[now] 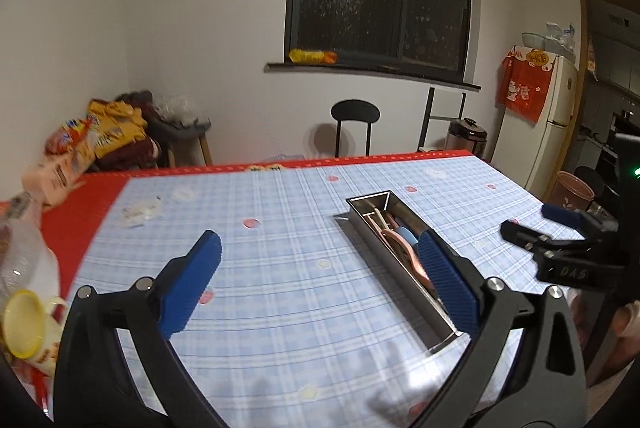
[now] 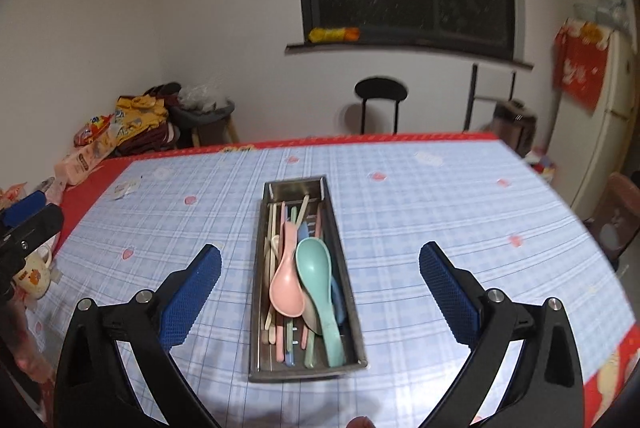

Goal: Organize utensils

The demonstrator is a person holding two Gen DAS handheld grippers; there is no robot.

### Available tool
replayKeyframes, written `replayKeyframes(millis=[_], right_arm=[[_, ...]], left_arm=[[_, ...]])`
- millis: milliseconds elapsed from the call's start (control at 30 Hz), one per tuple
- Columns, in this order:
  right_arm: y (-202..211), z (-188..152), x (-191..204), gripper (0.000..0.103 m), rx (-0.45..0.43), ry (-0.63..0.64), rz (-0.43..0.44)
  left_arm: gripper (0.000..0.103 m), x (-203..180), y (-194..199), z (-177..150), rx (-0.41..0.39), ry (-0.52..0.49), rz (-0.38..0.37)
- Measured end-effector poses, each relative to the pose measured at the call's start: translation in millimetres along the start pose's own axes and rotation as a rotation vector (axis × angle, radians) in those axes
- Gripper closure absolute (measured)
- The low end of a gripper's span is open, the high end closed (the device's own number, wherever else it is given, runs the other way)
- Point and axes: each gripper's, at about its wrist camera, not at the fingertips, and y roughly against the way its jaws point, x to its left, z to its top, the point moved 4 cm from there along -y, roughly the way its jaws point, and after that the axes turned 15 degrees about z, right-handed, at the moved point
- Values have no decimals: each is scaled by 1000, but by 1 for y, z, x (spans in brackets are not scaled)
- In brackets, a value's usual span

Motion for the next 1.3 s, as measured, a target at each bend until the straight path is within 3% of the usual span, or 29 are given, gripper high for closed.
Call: replayKeyframes(millis=[467,1300], right_arm=[[62,5,22,6,-78,48,-119],[78,5,22,6,-89,52,-165]], left_arm=[[6,19,57,7,-97,-10,-18],[6,15,64,5,-112,-27,2]])
